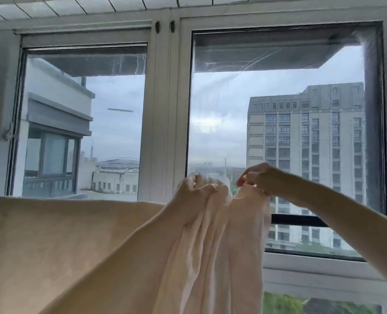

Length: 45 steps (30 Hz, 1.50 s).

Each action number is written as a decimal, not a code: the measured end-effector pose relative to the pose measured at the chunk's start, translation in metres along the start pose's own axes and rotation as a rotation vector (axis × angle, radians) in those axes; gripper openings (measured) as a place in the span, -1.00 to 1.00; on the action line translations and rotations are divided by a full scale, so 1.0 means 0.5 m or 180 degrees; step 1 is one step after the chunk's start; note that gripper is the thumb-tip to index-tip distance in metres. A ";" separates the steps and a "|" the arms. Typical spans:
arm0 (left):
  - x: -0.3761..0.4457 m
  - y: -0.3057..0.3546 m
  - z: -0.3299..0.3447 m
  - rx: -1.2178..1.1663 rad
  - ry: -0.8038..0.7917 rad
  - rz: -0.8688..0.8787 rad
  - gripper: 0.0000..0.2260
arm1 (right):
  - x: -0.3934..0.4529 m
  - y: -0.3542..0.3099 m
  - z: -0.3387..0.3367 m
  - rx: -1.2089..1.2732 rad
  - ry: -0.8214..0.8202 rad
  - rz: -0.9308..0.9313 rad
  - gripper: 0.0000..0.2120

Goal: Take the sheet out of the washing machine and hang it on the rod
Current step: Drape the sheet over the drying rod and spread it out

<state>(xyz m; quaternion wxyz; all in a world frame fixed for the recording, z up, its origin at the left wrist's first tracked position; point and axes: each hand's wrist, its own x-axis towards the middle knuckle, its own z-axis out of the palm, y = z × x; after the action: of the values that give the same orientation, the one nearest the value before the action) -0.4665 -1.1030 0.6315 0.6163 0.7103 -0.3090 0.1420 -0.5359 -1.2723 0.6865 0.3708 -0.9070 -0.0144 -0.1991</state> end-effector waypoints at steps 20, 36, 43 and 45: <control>-0.042 -0.115 -0.196 0.2481 0.0117 0.0487 -0.67 | 0.004 0.023 0.164 -0.1553 0.0370 -0.0774 -0.59; -0.058 -0.129 -0.309 0.2052 0.0376 0.0374 -0.68 | 0.006 0.135 0.057 -0.1500 0.1602 -0.0806 -0.65; -0.060 -0.134 -0.327 0.2139 0.0297 0.0411 -0.73 | 0.019 0.172 0.011 -0.1183 0.1675 -0.0501 -0.65; -0.060 -0.137 -0.327 0.2139 0.0539 0.0498 -0.82 | 0.017 0.178 -0.001 -0.1163 0.1705 -0.0477 -0.65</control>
<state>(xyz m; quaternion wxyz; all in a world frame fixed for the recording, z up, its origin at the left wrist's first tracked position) -0.4182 -0.9340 0.5931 0.3588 0.8333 -0.2464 0.3409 -0.5128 -1.3381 0.6305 0.1770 -0.8703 0.0528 -0.4566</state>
